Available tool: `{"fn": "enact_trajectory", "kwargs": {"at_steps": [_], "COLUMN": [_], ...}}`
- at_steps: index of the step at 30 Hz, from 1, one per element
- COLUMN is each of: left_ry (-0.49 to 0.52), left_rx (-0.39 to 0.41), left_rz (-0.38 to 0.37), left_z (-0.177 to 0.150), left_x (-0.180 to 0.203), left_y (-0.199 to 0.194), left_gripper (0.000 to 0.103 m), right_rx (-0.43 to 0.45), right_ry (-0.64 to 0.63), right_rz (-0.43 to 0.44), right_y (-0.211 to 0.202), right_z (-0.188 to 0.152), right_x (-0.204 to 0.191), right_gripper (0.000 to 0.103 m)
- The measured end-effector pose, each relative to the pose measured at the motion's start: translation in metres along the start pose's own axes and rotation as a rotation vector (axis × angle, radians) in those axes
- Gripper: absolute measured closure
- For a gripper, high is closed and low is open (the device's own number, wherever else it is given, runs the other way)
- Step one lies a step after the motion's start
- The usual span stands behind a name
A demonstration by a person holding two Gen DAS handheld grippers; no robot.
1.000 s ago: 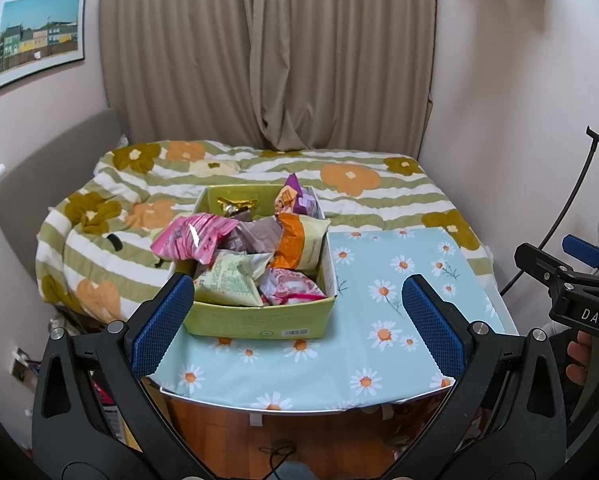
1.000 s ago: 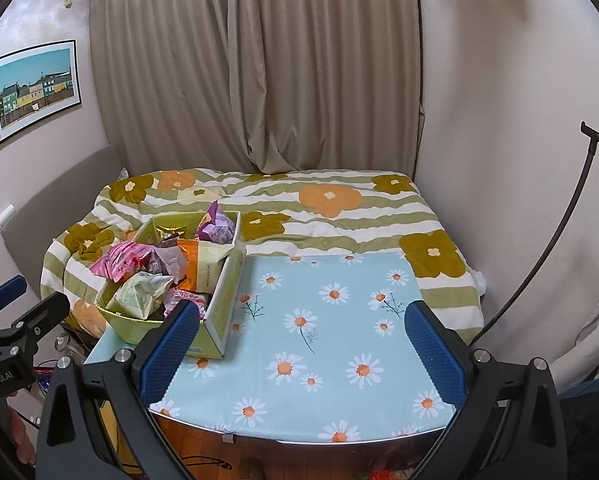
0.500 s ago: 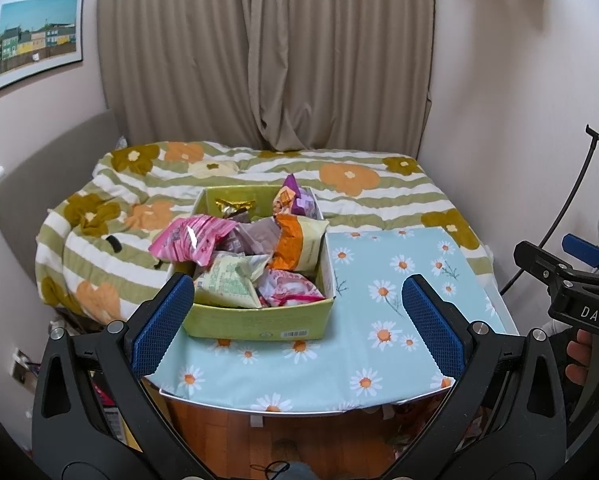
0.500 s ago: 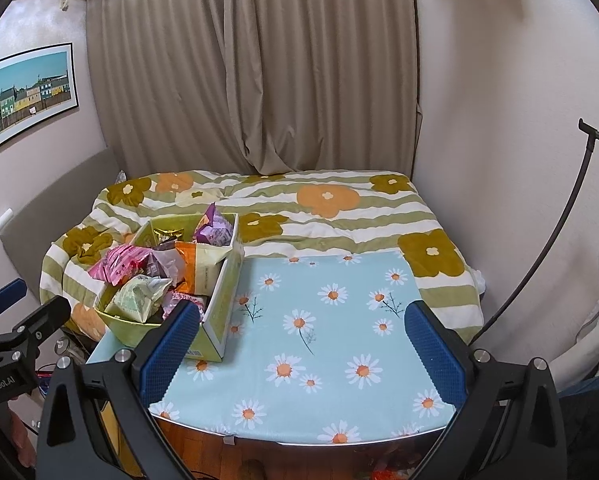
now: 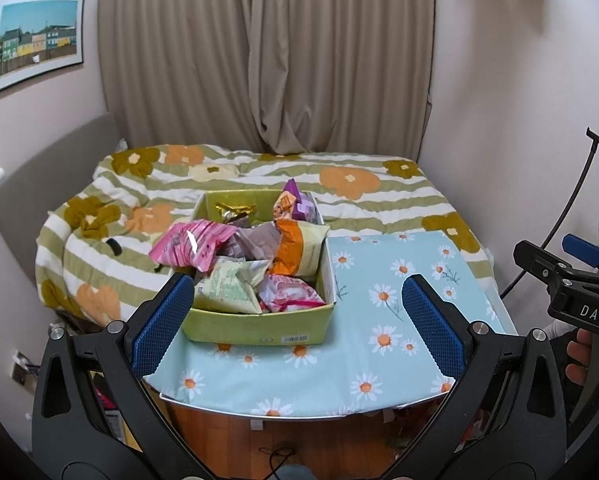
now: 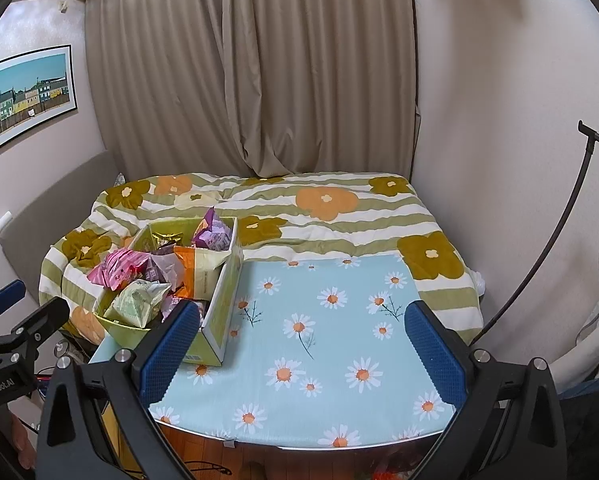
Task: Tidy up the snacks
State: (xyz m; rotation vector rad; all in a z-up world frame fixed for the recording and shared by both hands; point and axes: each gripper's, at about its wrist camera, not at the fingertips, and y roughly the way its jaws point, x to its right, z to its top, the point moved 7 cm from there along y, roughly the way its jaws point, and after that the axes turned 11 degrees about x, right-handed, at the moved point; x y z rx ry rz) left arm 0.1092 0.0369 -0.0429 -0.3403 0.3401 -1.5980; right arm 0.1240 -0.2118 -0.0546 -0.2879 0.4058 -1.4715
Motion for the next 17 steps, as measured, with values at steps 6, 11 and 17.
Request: {"fn": "enact_trajectory", "kwargs": {"at_steps": [6,11,17], "left_ry": [0.010,-0.009,-0.021], "left_rx": [0.005,-0.001,0.014], "left_rz": [0.007,-0.012,-0.014], "left_z": [0.006,0.009,0.007], "left_x": [-0.001,-0.002,-0.006], "left_y": [0.003,0.009,0.010], "left_gripper": [0.000,0.000,0.000], "right_rx": [0.000,-0.001,-0.001], "right_ry": [0.000,0.000,-0.001], "right_rz": [-0.002,0.000,-0.001], "right_y": [0.001,0.000,0.001], "right_z": [0.000,0.000,0.000], "right_x": [0.000,0.000,0.001], "right_gripper": [0.001,0.001,0.001]}}
